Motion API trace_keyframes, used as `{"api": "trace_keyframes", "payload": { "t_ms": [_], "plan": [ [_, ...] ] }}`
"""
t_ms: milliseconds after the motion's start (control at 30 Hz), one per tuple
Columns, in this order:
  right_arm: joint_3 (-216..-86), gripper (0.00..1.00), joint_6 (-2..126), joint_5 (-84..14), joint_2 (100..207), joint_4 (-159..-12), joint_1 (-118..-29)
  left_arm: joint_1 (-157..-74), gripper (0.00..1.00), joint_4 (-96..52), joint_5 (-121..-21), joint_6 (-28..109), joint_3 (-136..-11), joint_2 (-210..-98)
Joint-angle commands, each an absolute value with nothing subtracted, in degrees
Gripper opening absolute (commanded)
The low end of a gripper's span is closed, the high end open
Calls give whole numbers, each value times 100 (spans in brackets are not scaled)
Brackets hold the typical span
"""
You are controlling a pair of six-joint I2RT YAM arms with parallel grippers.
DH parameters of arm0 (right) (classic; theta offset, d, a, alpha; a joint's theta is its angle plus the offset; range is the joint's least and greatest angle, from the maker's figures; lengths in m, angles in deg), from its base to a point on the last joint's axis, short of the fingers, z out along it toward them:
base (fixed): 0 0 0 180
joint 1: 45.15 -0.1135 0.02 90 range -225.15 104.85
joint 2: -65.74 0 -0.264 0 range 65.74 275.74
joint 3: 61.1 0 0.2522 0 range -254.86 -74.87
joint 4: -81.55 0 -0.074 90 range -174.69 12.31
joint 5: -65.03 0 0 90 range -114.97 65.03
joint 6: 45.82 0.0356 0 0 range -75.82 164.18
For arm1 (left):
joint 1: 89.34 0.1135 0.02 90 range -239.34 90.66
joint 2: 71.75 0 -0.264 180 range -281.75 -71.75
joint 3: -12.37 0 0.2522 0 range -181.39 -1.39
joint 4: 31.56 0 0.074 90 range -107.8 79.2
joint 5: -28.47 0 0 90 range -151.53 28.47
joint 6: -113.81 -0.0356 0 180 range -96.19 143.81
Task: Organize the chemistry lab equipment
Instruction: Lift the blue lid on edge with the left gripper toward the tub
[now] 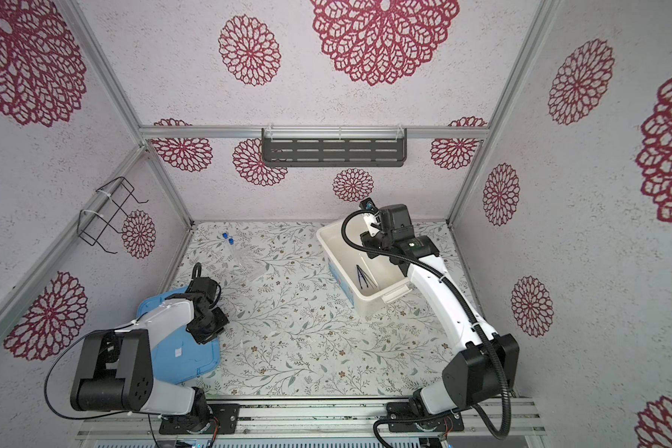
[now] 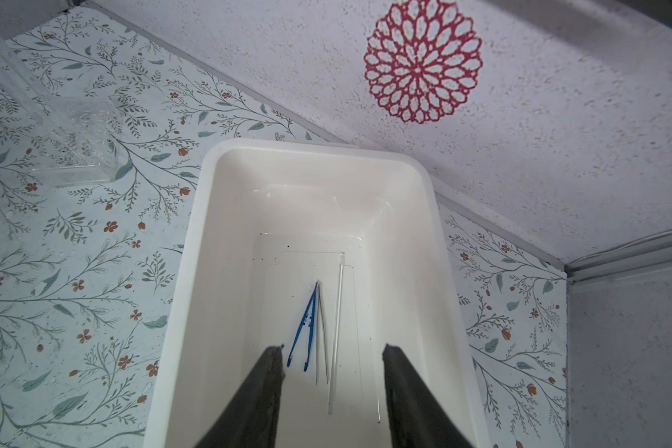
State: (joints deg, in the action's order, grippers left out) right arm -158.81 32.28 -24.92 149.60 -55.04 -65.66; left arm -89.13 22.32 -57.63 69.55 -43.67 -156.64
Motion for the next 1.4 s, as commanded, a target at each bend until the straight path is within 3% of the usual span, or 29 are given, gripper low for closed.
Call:
{"api": "trace_keyframes", "payload": {
  "t_ms": [0,133,333,500,667,833,1100,1300,1367],
  "plan": [
    [-15726,47,3284,-2617,14711,-5637,-6544,-8914,7,2387,-6194,7182,-4243,-15893],
    [-15596,47,3255,-2860,14585,-5597,-6651,-8916,0,2819,-6332,7319,-4359,-15502],
    [-15603,49,2822,-3098,14450,-5564,-7382,-8891,0,3687,-6423,7569,-4793,-14283],
    [-15599,59,2495,-3309,14383,-5714,-8232,-8873,0,4249,-6866,8045,-5330,-13400],
    [-15756,58,3048,-3586,14511,-5859,-9356,-8829,0,4281,-7727,9013,-5863,-12578],
    [-14985,59,3861,-3841,14359,-7146,-10233,-8838,0,4363,-7723,9802,-6615,-11920],
    [-14545,62,3871,-3979,13982,-7573,-10306,-8931,0,3788,-8274,10926,-7301,-11704],
    [-14564,60,5463,-3626,13951,-7662,-10085,-9552,0,2974,-8338,11212,-7654,-12132],
    [-14363,61,5679,-4336,13861,-8019,-9937,-9919,0,2768,-8169,11227,-7808,-12347]
  ]
}}
